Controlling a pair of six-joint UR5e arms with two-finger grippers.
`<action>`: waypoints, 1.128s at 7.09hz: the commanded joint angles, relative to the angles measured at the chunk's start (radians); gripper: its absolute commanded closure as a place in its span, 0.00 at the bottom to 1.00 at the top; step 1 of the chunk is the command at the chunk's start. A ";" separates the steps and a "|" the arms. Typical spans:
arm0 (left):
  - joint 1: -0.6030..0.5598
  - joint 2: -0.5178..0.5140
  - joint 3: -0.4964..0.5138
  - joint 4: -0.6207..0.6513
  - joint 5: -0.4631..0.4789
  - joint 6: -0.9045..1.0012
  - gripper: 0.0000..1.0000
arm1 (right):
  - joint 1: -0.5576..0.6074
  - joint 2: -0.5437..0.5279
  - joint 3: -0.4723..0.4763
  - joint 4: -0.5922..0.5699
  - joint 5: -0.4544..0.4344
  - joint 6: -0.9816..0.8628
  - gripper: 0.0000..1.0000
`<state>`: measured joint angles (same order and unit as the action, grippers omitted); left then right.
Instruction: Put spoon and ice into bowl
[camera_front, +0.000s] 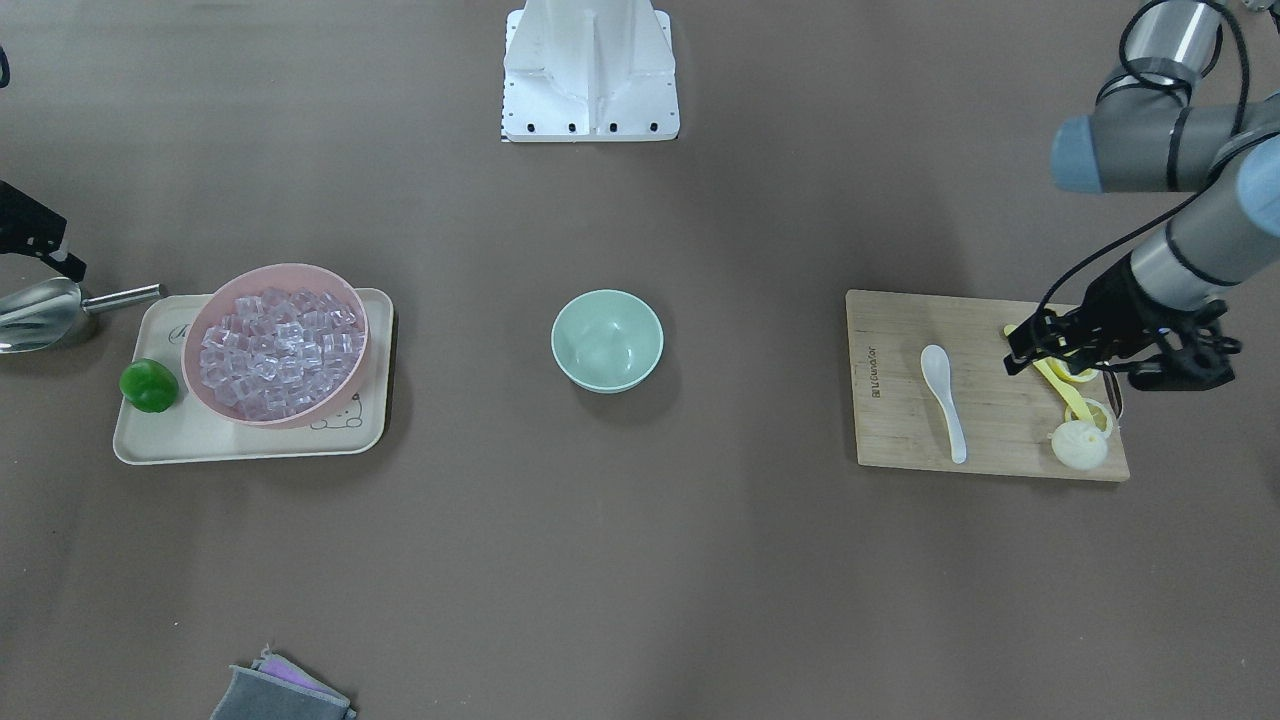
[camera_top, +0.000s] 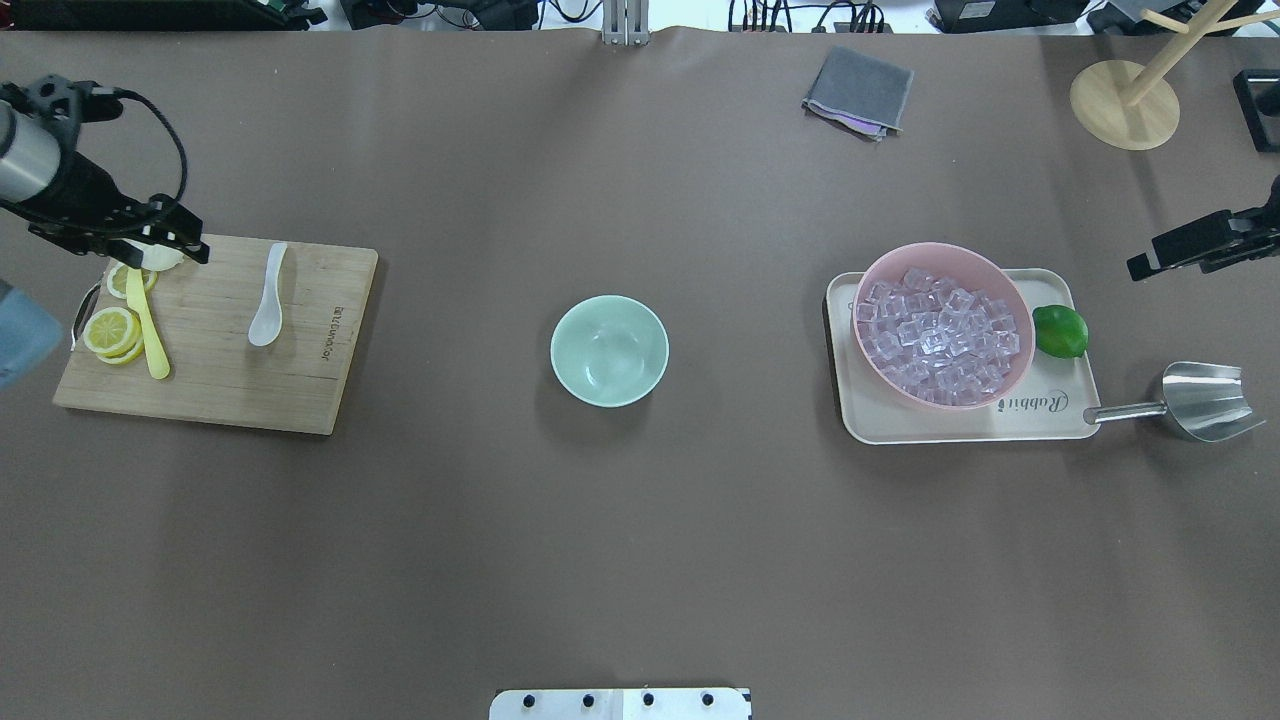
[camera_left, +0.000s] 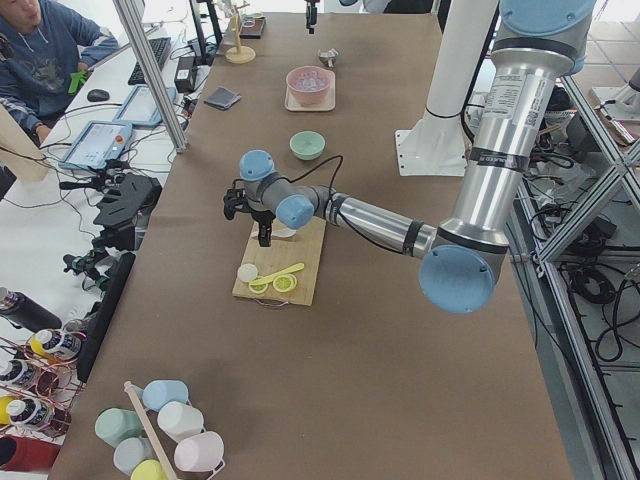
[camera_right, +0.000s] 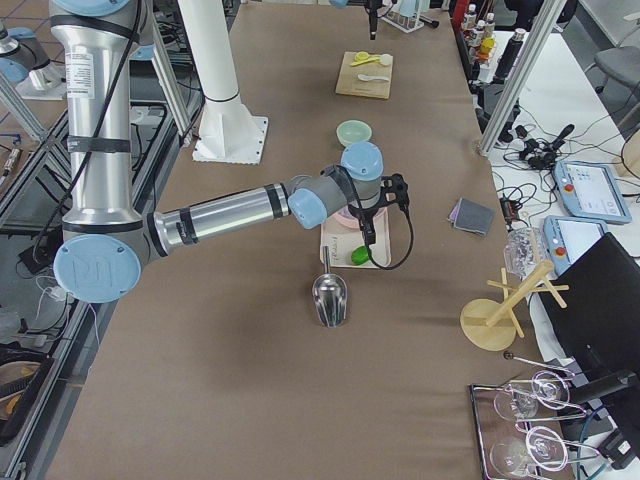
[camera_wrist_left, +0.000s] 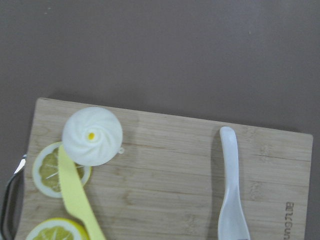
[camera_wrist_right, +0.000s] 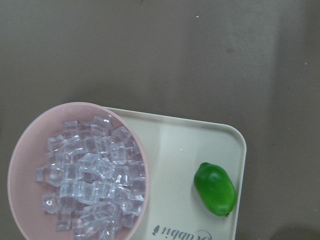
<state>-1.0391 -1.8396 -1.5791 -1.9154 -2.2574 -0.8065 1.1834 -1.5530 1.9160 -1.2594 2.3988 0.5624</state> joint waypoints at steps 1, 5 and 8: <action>0.059 -0.070 0.066 -0.002 0.030 -0.054 0.18 | -0.120 0.081 0.003 -0.001 -0.111 0.139 0.01; 0.126 -0.128 0.162 -0.008 0.108 -0.060 0.29 | -0.221 0.140 0.005 0.000 -0.179 0.281 0.01; 0.126 -0.130 0.169 -0.002 0.108 -0.063 1.00 | -0.234 0.152 0.003 0.000 -0.194 0.295 0.01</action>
<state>-0.9135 -1.9682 -1.4086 -1.9208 -2.1472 -0.8694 0.9519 -1.4037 1.9203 -1.2594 2.2079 0.8536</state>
